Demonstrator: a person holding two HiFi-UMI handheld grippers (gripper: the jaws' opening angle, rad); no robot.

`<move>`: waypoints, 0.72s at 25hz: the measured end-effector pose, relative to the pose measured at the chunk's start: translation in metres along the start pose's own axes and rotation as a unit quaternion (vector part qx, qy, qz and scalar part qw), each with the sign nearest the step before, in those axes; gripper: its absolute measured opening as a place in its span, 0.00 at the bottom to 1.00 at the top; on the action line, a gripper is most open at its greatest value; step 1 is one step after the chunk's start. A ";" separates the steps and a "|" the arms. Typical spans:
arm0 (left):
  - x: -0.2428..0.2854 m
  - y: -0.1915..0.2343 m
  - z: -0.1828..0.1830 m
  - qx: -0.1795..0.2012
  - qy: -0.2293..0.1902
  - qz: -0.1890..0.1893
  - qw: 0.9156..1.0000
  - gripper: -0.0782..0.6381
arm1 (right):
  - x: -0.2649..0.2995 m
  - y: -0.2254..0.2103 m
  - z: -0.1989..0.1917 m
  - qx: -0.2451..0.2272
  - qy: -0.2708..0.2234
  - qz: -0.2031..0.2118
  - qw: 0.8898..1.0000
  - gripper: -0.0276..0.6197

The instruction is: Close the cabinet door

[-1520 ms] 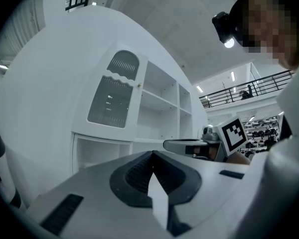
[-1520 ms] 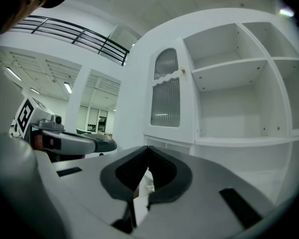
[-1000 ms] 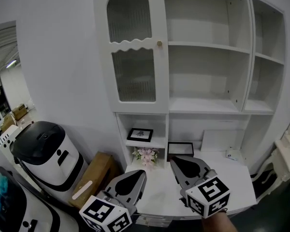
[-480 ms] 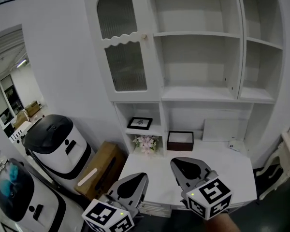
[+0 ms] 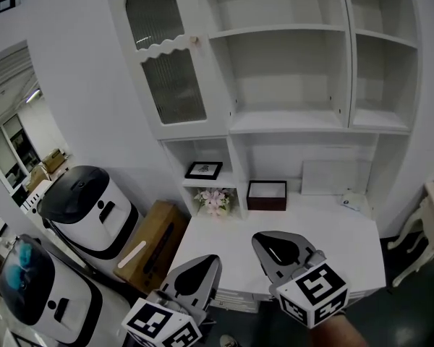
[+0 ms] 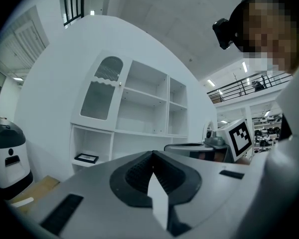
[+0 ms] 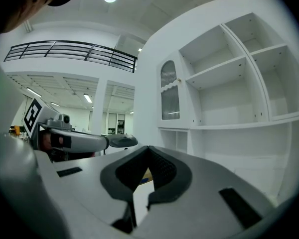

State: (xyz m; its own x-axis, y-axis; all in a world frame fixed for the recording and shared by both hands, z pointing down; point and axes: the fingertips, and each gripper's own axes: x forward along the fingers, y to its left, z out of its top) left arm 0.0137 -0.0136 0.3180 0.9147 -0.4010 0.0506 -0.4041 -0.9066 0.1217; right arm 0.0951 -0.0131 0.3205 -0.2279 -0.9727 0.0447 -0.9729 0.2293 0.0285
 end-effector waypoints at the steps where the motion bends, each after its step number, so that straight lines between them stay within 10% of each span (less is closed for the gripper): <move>1: 0.002 -0.003 0.000 0.000 0.000 -0.001 1.000 0.11 | -0.002 -0.001 0.000 0.000 0.000 0.001 1.000 0.05; 18: 0.032 -0.020 -0.011 -0.005 0.012 -0.018 1.000 0.11 | -0.015 -0.025 -0.016 0.019 0.006 -0.004 1.000 0.05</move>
State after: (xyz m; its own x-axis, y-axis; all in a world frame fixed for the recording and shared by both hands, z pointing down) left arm 0.0513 -0.0068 0.3281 0.9288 -0.3639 0.0701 -0.3703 -0.9192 0.1342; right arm 0.1230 -0.0037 0.3349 -0.2197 -0.9739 0.0566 -0.9756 0.2196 -0.0086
